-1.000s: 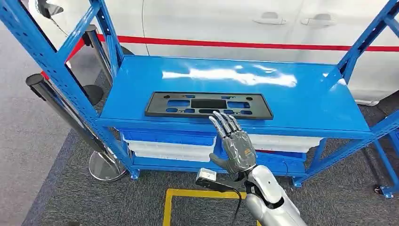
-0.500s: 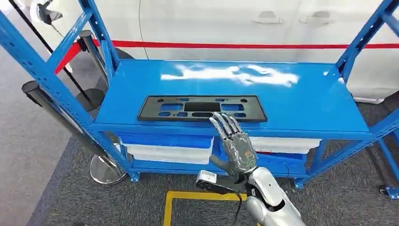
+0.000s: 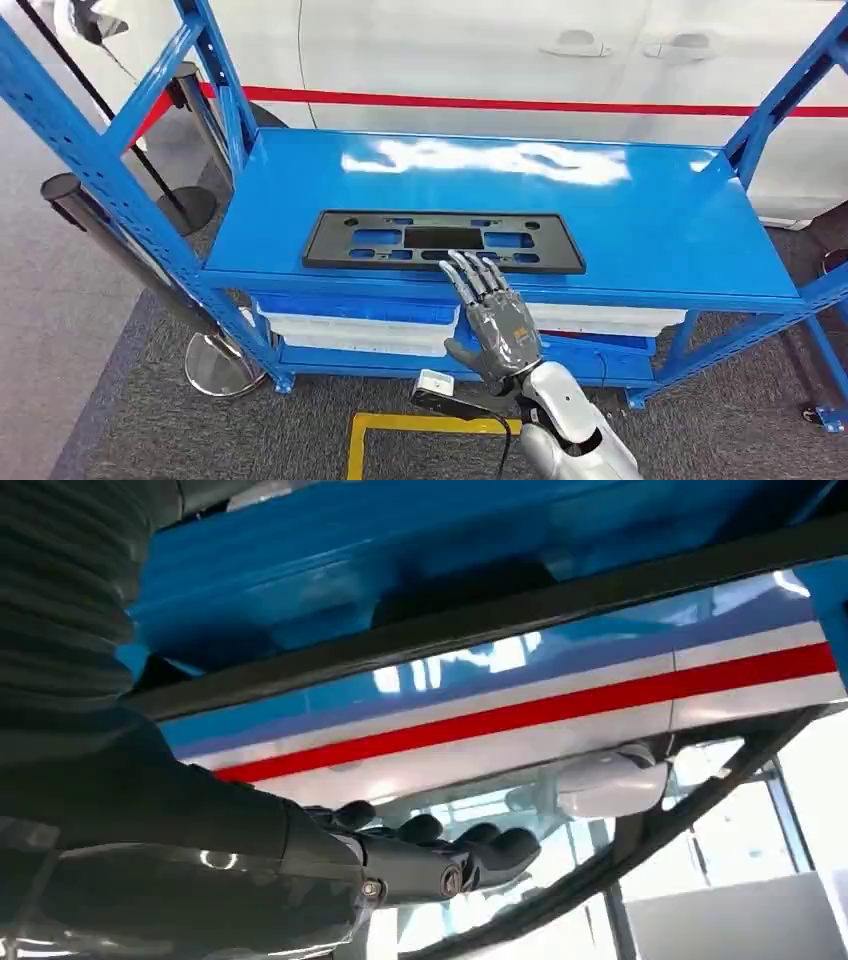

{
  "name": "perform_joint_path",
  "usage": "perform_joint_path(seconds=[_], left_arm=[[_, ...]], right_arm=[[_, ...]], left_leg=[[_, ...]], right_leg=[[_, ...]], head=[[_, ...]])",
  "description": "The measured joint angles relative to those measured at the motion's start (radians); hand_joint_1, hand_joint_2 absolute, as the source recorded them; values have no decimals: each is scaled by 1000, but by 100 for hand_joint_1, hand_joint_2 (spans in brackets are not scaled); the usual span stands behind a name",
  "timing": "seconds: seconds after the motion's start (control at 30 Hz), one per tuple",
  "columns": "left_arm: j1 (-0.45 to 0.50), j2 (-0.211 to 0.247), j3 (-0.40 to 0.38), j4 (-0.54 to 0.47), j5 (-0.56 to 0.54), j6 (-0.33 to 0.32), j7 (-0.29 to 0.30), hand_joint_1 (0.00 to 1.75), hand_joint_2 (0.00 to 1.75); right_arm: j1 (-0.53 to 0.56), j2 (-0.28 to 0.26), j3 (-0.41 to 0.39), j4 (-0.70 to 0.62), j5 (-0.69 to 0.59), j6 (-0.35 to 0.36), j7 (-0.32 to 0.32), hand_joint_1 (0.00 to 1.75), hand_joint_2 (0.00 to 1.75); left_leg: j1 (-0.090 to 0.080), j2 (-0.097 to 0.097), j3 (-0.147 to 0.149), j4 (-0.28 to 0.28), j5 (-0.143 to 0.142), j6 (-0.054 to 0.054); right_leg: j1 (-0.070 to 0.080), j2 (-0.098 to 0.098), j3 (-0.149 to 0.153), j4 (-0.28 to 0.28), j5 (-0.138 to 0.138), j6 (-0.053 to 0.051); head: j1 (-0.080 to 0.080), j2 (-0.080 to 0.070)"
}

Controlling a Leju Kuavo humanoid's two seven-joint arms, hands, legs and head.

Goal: Take the parts from the cabinet and place them on the table.

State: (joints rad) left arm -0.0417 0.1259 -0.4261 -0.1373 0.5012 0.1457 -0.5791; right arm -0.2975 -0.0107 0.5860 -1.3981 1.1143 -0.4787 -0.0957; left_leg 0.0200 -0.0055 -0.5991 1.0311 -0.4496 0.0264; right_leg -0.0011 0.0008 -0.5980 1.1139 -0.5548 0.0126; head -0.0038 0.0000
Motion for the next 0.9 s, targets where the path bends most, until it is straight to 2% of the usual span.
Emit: perform_joint_path(seconds=[0.07,0.1,0.13,0.17,0.23,0.27,0.3,0.4,0.43,0.47,0.5,0.57,0.6,0.63,0.67,0.73,0.77,0.8,0.83,0.9], left_arm=[[-1,0,-3,0,3,0,2,0,0],[-1,0,-6,0,5,0,2,0,0],[-1,-1,-8,0,5,0,2,0,0],[-1,-1,-10,0,5,0,2,0,0],[-1,-1,-15,0,7,0,3,0,0],[-2,-2,-18,0,7,0,3,0,0],[-4,-3,-20,0,7,0,3,0,0],[-5,-6,-24,0,8,0,9,0,0],[-8,-5,-25,0,8,0,10,0,0],[-8,-6,-25,0,8,0,11,0,0],[-10,-5,-26,0,9,0,11,0,0],[-12,-5,-29,0,11,1,14,0,0],[-10,-5,-32,0,11,0,16,0,0],[-9,-6,-35,0,11,0,18,0,0],[-9,-6,-36,0,11,0,18,0,0],[-9,-4,-40,0,11,0,18,0,0],[-10,-4,-41,0,11,1,18,0,0],[-10,-4,-42,1,11,1,19,0,0],[-13,-4,-44,1,12,1,18,0,0],[-10,-5,-48,1,17,0,18,0,0]], right_arm=[[0,0,4,14,7,4,3,0,175],[1,0,7,21,9,5,5,0,175],[1,0,10,27,9,5,7,0,175],[1,0,10,31,9,5,7,0,175],[-2,0,11,35,10,5,8,0,175],[-5,0,11,37,10,5,8,0,175],[-8,0,11,40,11,7,8,0,175],[-13,2,17,48,20,10,9,0,175],[-14,5,19,49,21,10,10,0,175],[-17,7,23,52,23,11,10,0,175],[-22,11,29,55,23,11,12,0,175],[-24,13,36,62,23,13,14,0,175],[-24,13,40,67,23,13,15,0,175],[-24,13,43,70,23,14,15,0,175],[-23,14,44,74,23,14,15,0,175],[-24,14,45,75,23,14,16,0,175],[-24,15,45,75,23,14,16,0,175],[-26,15,45,76,23,14,16,0,175],[-26,15,46,77,23,14,17,0,175],[-26,15,48,77,24,14,18,0,175]], left_leg=[[-1,0,1,0,-3,4],[-2,0,2,1,-5,6],[-2,-1,6,1,-8,5],[-2,-3,12,1,-12,4],[-4,-5,30,0,-22,0],[-3,-4,33,-2,-26,-2],[-10,-5,33,1,-30,-8],[-3,-3,37,-11,-30,-27],[-9,-2,43,-11,-35,-35],[-5,-1,38,11,-46,-37],[-4,0,16,58,-72,-41],[-2,0,-63,208,-134,-49],[-2,0,-99,269,-153,-53],[-1,0,-115,285,-144,-55],[0,0,-105,251,-108,-56],[1,1,-41,102,-12,-55],[2,3,-9,19,17,-52],[-6,2,4,9,1,-50],[-5,0,1,8,0,-37],[-6,-1,-2,8,-2,-28]], right_leg=[[-4,0,-91,160,-62,6],[-5,0,-129,216,-69,7],[-5,0,-141,219,-48,6],[-5,0,-128,175,-4,3],[-1,0,-52,-1,108,-13],[6,1,-25,-67,124,-25],[9,-1,-17,-81,114,-29],[13,2,-14,-90,107,-34],[1,2,-2,-107,112,-38],[-1,0,11,-118,113,-40],[-2,-2,16,-120,110,-46],[-1,-4,24,-120,102,-50],[-1,-4,26,-118,99,-50],[-1,-3,28,-117,96,-50],[-1,-2,33,-114,90,-48],[-3,0,45,-108,78,-43],[-2,0,49,-103,69,-36],[6,1,46,-96,64,-30],[5,0,43,-96,64,-27],[5,0,44,-99,64,-23]], head=[[0,0],[0,0],[0,0],[0,0],[0,0],[0,0],[-2,0],[3,0],[0,0],[3,0],[-3,0],[-4,0],[-3,0],[-5,0],[-5,0],[-5,0],[-5,0],[-7,0],[-6,0],[-3,0]])
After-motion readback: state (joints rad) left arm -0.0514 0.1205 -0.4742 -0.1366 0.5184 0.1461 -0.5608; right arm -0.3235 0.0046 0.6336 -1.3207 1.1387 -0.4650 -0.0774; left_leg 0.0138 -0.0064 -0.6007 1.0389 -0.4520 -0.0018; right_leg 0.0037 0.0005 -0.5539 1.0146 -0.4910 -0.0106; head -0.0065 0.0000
